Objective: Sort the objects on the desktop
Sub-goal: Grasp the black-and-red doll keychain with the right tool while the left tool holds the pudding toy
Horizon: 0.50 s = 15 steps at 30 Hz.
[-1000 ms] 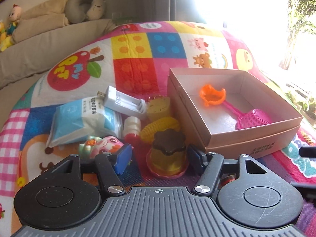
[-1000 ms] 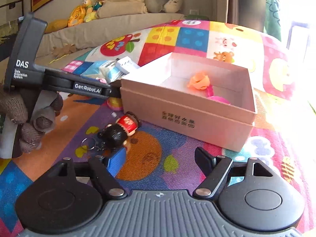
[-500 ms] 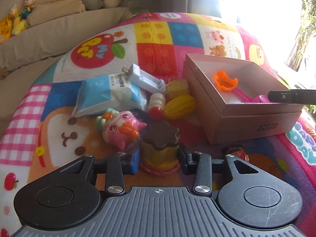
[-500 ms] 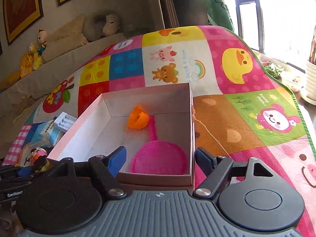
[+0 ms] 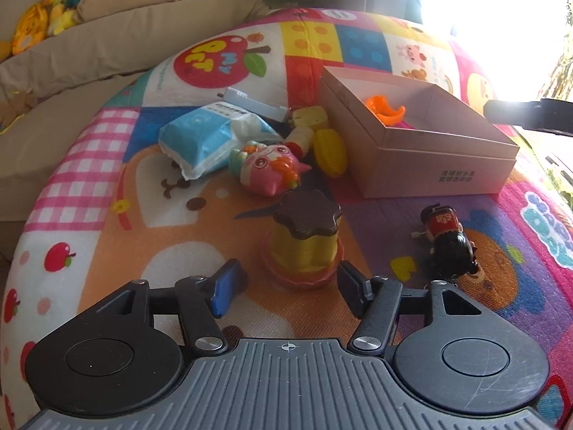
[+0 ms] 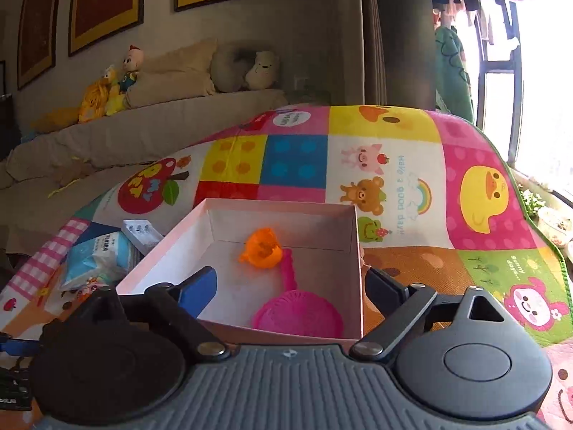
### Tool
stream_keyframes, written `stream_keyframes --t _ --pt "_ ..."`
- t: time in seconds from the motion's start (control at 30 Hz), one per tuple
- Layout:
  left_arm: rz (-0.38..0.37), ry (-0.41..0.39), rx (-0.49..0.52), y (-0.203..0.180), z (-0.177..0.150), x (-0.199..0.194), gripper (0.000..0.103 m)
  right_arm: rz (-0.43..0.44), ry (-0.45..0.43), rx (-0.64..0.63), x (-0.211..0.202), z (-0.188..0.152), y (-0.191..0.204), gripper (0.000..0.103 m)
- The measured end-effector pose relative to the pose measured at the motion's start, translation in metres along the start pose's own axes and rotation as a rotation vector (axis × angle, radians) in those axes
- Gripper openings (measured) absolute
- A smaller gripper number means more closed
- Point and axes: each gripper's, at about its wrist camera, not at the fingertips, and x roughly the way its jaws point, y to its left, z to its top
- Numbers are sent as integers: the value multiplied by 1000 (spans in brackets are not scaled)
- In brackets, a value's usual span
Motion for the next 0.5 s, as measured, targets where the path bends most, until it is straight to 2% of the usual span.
stream_keyframes --t 0.07,0.17,0.27,0.33,0.43,0.5 --pt "15 -4 14 -4 0 1 71 81 42 -20 -11 -7 12 97" --pt "43 -5 20 -6 -1 2 77 183 170 -61 -10 -27 37 97" --pt "65 -1 12 -3 -4 1 85 238 245 -131 -8 -47 60 97" --pt "68 2 -3 0 -5 0 87 196 254 -214 -6 -56 71 97" --pt "59 -2 -16 0 -6 0 90 73 223 -296 -7 -58 67 98" --pt "55 -3 -13 -2 -6 1 94 -80 198 -336 -6 -58 58 98"
